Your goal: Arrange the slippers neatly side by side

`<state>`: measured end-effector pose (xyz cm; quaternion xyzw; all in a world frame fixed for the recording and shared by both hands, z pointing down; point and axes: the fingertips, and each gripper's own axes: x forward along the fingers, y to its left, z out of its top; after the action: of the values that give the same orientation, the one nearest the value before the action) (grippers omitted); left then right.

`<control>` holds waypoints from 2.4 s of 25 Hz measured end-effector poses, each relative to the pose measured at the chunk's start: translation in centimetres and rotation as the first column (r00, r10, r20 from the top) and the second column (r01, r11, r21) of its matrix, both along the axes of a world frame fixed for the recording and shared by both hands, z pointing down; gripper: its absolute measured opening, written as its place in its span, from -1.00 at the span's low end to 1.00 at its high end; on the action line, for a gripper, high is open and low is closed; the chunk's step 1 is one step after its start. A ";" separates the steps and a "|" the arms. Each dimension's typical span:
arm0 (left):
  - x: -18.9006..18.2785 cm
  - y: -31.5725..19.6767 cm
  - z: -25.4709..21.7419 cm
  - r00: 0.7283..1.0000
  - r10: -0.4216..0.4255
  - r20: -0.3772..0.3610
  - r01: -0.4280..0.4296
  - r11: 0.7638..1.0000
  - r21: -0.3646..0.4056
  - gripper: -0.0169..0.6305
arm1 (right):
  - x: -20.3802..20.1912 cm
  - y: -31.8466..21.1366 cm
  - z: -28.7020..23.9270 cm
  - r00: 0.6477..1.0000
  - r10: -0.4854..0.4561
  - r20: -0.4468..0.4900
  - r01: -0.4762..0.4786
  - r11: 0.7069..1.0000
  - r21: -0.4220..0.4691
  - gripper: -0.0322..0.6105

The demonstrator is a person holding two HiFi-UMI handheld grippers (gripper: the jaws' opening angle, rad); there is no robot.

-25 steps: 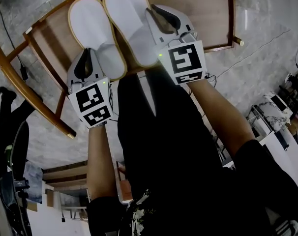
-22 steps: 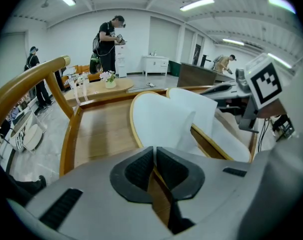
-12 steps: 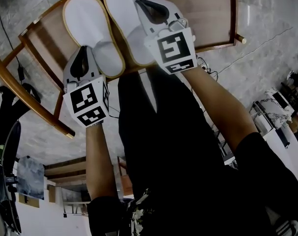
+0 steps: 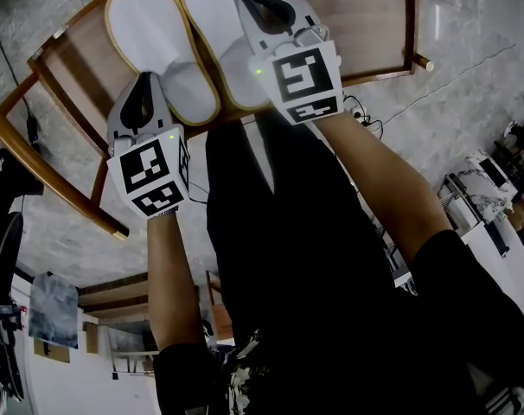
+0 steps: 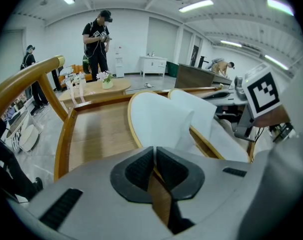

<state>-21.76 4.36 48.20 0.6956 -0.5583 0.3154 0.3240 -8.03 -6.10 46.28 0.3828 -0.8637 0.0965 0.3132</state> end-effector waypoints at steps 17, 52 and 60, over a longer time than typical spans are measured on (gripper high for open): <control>-0.2 -0.3 -4.0 0.998 -0.039 0.043 0.037 0.998 0.042 -0.89 | 0.2 0.8 -6.7 0.995 -0.020 0.098 0.013 0.997 0.074 -0.88; 9.4 -0.3 -32.6 0.985 -0.153 0.085 0.069 0.785 0.615 -0.94 | 9.5 5.2 -30.0 0.911 -0.221 0.347 0.141 0.960 0.241 -0.90; 9.5 1.2 -33.3 0.984 -0.164 0.065 0.089 0.780 0.620 -0.94 | 8.6 5.8 -31.2 0.896 -0.255 0.363 0.164 0.951 0.263 -0.90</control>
<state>-12.24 5.57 14.85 0.7045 -0.6936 0.1339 0.0679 0.61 -0.27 15.08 0.2930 -0.9504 0.0383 0.0969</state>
